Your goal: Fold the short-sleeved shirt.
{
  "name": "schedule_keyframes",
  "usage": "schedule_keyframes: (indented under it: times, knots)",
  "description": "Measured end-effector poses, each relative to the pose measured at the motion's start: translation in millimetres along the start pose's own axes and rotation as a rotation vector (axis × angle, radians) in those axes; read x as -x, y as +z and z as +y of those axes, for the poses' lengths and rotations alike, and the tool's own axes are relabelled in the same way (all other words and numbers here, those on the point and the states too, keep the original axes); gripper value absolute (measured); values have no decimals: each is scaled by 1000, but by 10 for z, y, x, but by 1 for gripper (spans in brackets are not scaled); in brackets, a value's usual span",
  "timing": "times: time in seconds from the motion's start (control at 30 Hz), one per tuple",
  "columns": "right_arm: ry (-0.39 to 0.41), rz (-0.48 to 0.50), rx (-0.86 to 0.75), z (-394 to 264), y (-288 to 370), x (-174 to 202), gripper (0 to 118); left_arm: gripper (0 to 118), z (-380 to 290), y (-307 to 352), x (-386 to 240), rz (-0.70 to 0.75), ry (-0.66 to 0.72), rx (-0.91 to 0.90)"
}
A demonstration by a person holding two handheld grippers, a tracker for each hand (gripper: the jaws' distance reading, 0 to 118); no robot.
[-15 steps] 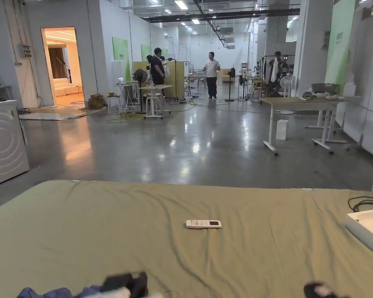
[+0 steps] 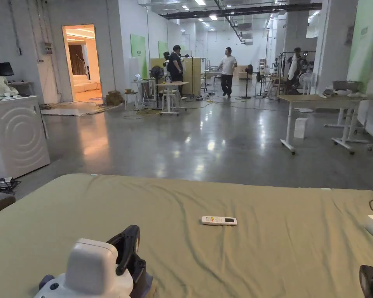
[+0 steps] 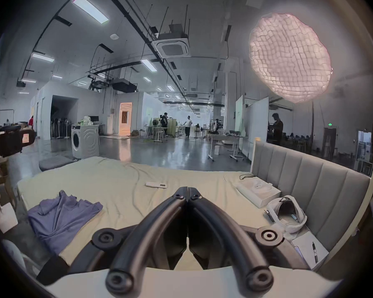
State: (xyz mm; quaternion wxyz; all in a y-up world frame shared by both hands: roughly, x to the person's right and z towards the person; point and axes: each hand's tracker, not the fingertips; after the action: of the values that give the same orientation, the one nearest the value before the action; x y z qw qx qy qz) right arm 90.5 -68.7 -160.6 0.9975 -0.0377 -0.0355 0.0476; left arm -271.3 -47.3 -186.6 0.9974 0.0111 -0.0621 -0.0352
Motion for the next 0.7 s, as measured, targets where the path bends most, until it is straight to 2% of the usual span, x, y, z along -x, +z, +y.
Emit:
schedule_keyframes:
  times: [0.1, 0.2, 0.37, 0.4, 0.43, 0.47, 0.5, 0.57, 0.63, 0.67, 0.7]
  knots:
    - [18, 7, -6, 6, 8, 13, 0, 1, -27, 90, -73, 32, -71, -27]
    - [4, 14, 2, 7, -20, 2, 0, 1, 41, 54, -61, 39, -133, -45]
    - [-1, 14, 20, -17, -10, -15, 0, 3, -17, -27, 44, 25, -77, 11]
    - [4, 15, 25, -38, -3, -17, 0, 7, -22, -38, 83, 26, -67, 26]
    - [10, 19, 31, -62, 6, -20, 0, 22, -63, -42, 168, 20, -27, 46]
    - [13, 25, 38, -88, 17, -25, 0, 44, -98, -38, 265, -17, 16, 49]
    - [11, 37, 46, -129, 36, -42, 0, 50, -124, -29, 380, -23, 48, 65]
    - [-1, 52, 61, -217, 46, -45, 0, 51, -144, -27, 570, -15, 70, 144]
    - [-27, 71, 79, -321, 38, -55, 0, 52, -166, 41, 741, 23, 69, 142]
    - [-38, 81, 88, -356, 30, -54, 0, 61, -165, 59, 801, 35, 70, 152]
    - [-49, 93, 101, -393, 20, -54, 0, 77, -171, 77, 875, 54, 77, 175]
